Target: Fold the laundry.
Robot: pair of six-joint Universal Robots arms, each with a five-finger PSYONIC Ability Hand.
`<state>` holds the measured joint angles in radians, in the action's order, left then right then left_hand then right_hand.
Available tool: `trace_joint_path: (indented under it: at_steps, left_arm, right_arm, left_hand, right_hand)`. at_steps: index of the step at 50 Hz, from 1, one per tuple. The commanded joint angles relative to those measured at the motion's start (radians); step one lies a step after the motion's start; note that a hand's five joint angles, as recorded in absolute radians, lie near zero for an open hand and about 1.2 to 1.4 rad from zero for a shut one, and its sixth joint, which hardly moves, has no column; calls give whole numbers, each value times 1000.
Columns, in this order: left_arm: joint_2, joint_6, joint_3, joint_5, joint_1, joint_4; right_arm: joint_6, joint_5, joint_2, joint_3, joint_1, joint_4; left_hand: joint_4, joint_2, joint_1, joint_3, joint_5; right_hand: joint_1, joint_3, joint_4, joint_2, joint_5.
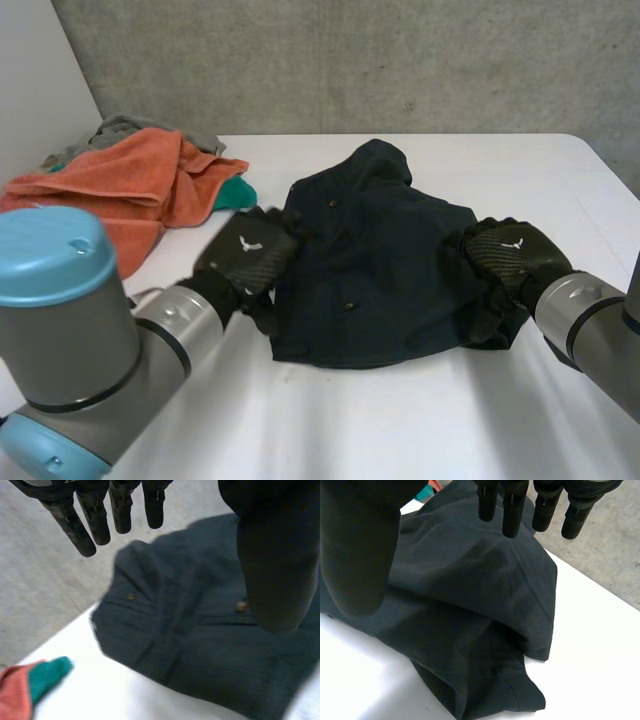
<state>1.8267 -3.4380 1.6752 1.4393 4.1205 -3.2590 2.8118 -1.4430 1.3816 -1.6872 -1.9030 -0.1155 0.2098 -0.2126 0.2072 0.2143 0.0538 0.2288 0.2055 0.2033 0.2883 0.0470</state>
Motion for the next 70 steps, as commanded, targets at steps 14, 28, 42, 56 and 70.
trace_joint_path:
  at_steps: [14, 28, 42, 56, 70]
  left_arm:
    - [350, -35, -244, 29, -74, 131]
    - [421, -139, -311, 125, -86, 114]
    - [105, -219, -572, 357, 66, -211]
    - [287, 60, -870, 67, -87, -147]
    - [438, -44, -571, -65, -235, -44]
  right_arm:
    - [-3, 1, -19, -6, 1, -1]
    - [-3, 1, -10, -14, -1, 7]
    - [0, 1, 2, -14, -1, 7]
    - [11, -23, 4, -8, 53, 42]
    - [23, -5, 1, 6, 121, 63]
  left_hand:
    - [520, -518, 523, 516, 502]
    - [1186, -1183, 1189, 1182, 1168]
    - [1186, -1184, 1189, 1182, 1168]
    - [1186, -1184, 1189, 1182, 1168]
    - [45, -42, 48, 40, 26]
  right_hand:
    - [-54, -31, -29, -114, -47]
    - [-54, -31, -29, -114, -47]
    - [-54, -31, -29, -114, -47]
    - [-54, -31, -29, -114, -47]
    - [-54, -31, -29, -114, -47]
